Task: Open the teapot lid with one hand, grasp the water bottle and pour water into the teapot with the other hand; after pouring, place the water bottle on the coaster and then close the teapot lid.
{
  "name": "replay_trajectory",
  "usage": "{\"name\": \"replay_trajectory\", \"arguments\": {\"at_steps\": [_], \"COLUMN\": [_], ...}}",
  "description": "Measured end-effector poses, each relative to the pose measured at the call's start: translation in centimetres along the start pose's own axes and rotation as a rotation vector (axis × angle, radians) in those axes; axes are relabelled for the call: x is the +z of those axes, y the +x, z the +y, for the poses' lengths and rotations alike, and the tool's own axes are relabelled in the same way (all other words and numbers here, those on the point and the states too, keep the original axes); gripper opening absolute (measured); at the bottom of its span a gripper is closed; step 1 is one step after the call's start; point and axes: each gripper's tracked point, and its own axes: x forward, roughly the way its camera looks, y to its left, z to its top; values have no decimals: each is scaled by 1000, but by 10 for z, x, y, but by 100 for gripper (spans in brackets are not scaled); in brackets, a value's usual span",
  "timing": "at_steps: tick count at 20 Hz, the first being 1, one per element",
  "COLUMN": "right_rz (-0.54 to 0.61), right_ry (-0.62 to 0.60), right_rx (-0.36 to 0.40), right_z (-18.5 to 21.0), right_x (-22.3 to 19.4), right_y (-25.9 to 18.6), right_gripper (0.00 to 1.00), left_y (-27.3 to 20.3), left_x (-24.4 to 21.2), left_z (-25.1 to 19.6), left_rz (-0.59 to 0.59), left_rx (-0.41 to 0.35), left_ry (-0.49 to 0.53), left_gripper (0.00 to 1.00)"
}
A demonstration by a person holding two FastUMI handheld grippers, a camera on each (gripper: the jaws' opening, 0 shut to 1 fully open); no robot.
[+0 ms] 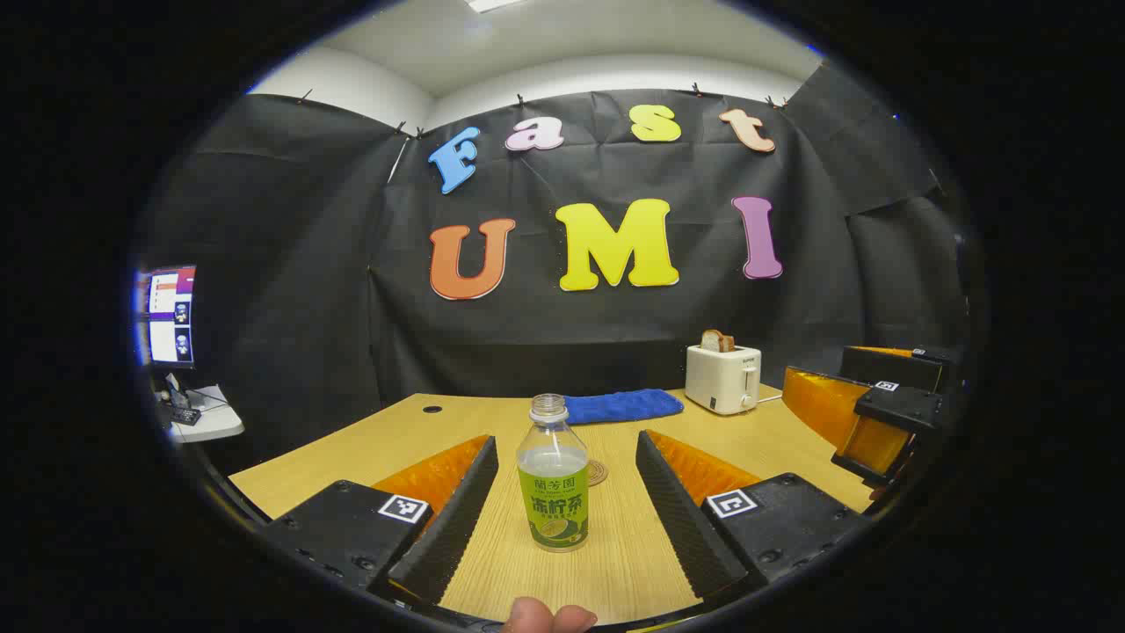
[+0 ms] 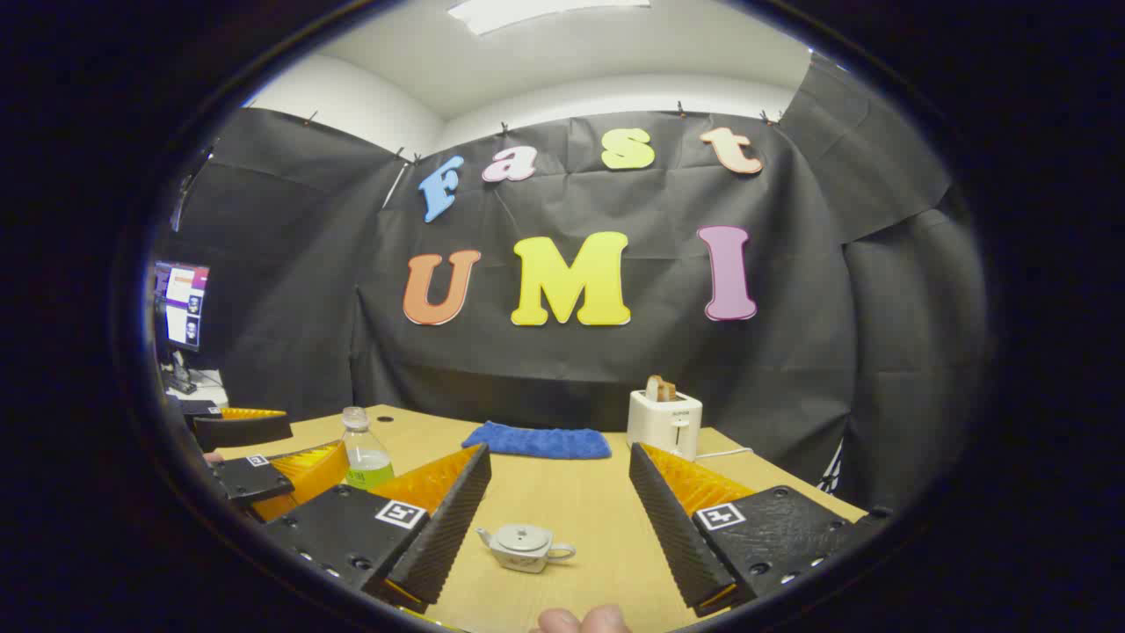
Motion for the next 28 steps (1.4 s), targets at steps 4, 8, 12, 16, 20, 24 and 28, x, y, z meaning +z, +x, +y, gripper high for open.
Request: {"name": "replay_trajectory", "arguments": {"at_steps": [4,8,12,16,20,24,28], "right_rz": [7,24,36,56,104,152,202], "right_ry": [4,3,3,12,14,-5,-9], "right_rx": [-6,-6,-15,-13,7,19,12], "right_z": [0,3,2,4,12,21,24], "right_x": [-1,-8,-14,-25,-45,-70,-99], "right_y": [1,3,7,13,25,41,62], "right_gripper": [96,95,95,95,95,98,96], "left_y": [0,1,3,3,5,7,6], "left_x": [2,-3,-3,-5,-6,-8,-9], "left_z": [3,8,10,14,21,28,34], "left_rz": [-5,9,9,13,16,25,32], "left_rx": [-4,6,14,21,35,50,62], "left_ry": [-1,-12,-11,-12,-18,-14,-32], "left_gripper": [99,99,99,99,99,99,99]}}
